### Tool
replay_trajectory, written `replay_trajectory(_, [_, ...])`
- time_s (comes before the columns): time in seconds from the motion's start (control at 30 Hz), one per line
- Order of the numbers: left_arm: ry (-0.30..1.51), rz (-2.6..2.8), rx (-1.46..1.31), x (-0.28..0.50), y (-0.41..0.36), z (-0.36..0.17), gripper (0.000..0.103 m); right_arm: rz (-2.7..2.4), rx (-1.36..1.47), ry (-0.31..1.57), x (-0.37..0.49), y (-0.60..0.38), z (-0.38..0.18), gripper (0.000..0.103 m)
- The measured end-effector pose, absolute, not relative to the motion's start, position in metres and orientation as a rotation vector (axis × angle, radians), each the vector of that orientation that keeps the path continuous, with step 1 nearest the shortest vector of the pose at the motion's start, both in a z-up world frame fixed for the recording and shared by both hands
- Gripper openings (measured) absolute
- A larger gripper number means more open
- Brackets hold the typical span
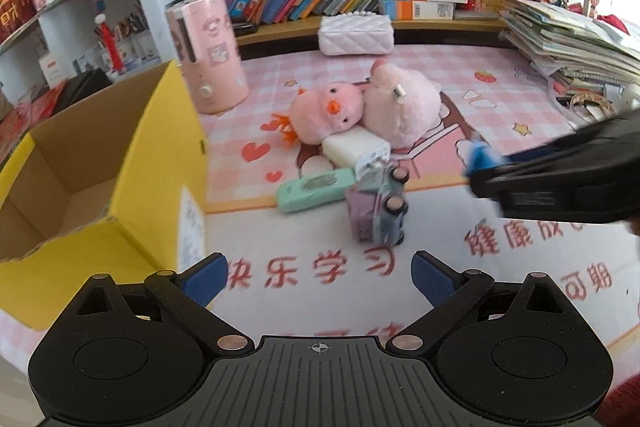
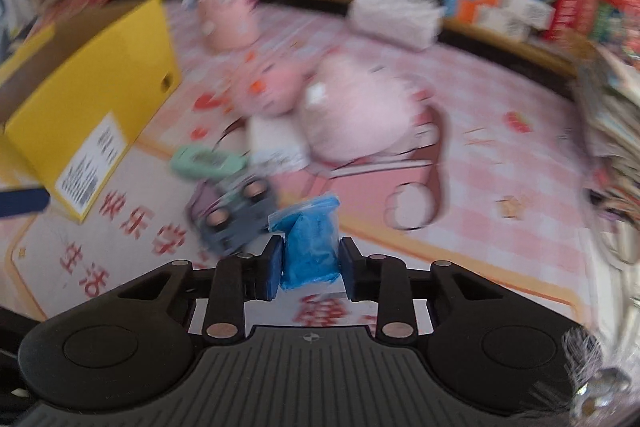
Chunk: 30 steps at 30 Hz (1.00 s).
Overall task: Organize objects
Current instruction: 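Move the right tool to the blue plastic bag and close on it, then grasp the grey toy car with the left tool while the right tool lifts the blue bag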
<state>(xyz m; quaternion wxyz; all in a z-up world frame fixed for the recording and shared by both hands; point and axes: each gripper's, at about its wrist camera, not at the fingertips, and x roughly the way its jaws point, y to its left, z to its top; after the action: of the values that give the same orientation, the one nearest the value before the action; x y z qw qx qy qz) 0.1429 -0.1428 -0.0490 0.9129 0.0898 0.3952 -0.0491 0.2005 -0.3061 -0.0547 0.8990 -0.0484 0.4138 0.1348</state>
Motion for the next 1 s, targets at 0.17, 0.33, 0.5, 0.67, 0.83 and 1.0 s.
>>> replay_trajectory(0.17, [0.815, -0.117, 0.184, 0.164, -0.160, -0.060, 0.093, 0.189, -0.035, 0.829, 0.185, -0.335, -0.040, 0.027])
replay_trajectory(0.33, [0.850, -0.150, 0.167, 0.183, -0.177, -0.075, 0.087, 0.153, -0.056, 0.802, 0.174, -0.349, -0.034, 0.027])
replay_trajectory(0.5, [0.887, -0.142, 0.158, 0.196, -0.185, -0.087, 0.071, 0.130, -0.062, 0.809, 0.173, -0.361, -0.035, 0.027])
replay_trajectory(0.67, [0.888, -0.138, 0.151, 0.203, -0.187, -0.092, 0.048, 0.124, -0.065, 0.826, 0.175, -0.365, -0.039, 0.027])
replay_trajectory(0.83, [0.883, -0.150, 0.157, 0.199, -0.185, -0.087, 0.039, 0.128, -0.056, 0.833, 0.178, -0.365, -0.042, 0.027])
replay_trajectory(1.0, [0.833, -0.159, 0.130, 0.186, -0.174, -0.068, 0.039, 0.140, -0.041, 0.842, 0.181, -0.361, -0.044, 0.027])
